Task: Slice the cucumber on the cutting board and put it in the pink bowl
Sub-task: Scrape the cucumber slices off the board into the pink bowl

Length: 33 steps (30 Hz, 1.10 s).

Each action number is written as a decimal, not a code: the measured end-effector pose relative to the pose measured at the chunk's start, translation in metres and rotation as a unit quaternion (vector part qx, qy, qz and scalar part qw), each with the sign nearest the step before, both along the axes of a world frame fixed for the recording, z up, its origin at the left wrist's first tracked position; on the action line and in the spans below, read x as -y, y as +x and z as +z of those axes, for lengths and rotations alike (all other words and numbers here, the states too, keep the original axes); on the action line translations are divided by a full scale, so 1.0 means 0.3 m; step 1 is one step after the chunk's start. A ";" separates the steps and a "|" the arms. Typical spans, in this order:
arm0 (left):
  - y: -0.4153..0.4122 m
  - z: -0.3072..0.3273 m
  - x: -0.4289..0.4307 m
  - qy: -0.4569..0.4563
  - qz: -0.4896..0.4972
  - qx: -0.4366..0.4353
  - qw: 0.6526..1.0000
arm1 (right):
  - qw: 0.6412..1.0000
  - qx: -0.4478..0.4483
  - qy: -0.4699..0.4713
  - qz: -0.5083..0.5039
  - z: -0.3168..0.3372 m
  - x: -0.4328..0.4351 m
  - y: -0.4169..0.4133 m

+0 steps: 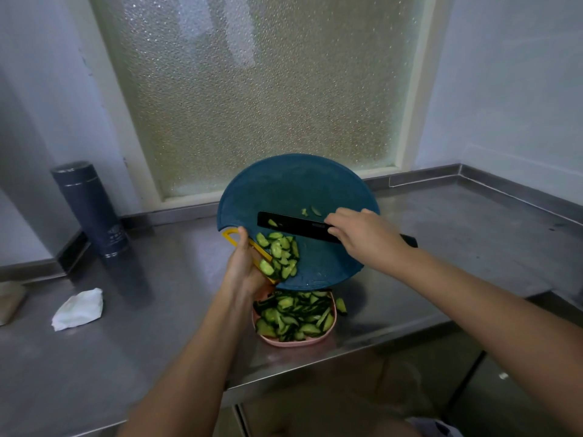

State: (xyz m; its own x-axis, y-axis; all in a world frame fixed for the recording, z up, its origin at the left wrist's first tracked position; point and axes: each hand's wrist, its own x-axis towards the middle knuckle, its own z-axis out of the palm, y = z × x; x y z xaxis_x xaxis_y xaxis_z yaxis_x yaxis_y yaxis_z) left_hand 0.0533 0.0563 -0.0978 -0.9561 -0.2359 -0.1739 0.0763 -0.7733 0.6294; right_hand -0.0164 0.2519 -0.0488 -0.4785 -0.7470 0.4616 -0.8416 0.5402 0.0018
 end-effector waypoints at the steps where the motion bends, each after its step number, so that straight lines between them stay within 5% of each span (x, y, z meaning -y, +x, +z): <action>1: -0.003 0.001 -0.004 0.007 -0.003 -0.002 1.000 | 1.000 -0.002 0.000 0.006 0.002 0.000 -0.009; 33: -0.106 -0.063 0.053 0.048 0.072 0.011 0.996 | 0.998 0.064 0.008 0.005 -0.137 -0.112 0.021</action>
State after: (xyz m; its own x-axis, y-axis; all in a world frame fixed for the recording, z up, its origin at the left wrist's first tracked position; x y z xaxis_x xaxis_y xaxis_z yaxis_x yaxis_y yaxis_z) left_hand 0.0215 0.0405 -0.1166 -0.9088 -0.3524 -0.2236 0.1780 -0.8119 0.5560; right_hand -0.0101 0.2854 -0.0900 -0.5252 -0.7585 0.3857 -0.8406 0.5329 -0.0968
